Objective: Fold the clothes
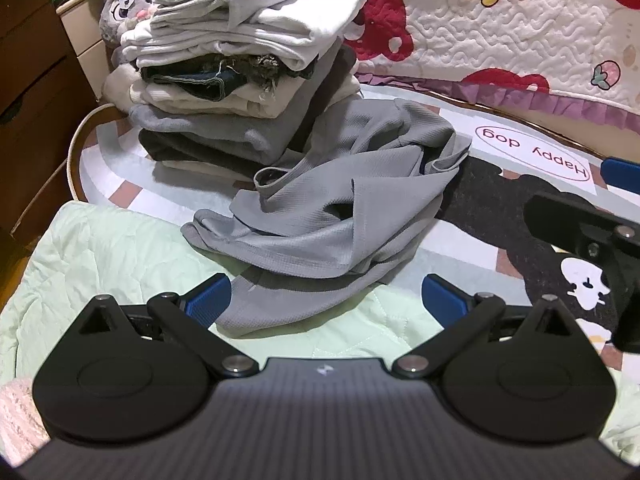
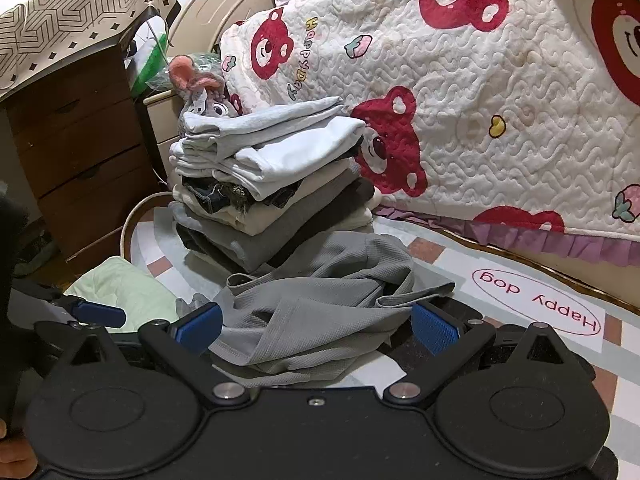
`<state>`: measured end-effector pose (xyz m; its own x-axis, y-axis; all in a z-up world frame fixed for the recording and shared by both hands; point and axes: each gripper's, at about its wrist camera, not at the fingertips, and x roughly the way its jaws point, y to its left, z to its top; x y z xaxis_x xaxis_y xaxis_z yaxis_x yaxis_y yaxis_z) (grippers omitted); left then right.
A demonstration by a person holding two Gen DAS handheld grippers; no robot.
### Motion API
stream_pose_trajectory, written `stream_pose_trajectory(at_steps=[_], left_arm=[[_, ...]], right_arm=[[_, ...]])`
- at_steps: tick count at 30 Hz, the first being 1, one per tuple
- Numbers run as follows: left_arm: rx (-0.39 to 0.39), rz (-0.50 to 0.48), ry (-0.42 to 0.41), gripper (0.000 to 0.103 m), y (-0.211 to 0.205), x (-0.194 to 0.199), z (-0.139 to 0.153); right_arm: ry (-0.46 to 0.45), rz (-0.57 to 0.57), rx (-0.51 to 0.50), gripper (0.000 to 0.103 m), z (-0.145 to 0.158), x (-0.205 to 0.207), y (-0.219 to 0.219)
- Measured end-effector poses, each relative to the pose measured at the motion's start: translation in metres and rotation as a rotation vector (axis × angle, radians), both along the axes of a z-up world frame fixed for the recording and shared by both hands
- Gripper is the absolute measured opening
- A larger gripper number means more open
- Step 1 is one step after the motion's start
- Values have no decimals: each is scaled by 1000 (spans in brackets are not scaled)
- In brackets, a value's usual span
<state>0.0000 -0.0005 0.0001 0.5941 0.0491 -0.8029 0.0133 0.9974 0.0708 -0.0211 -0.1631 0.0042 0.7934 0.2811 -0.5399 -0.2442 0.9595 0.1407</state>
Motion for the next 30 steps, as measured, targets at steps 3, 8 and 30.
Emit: stream_pose_trajectory(at_steps=[3, 8, 30], left_arm=[[-1, 0, 4, 103, -2, 0, 0], [-3, -6, 5, 103, 0, 0, 0], [5, -14, -10, 103, -5, -5, 5]], right_arm=[[-1, 1, -1, 102, 0, 0, 0], [-3, 2, -2, 102, 0, -1, -1], [0, 1, -10, 102, 1, -3, 0]])
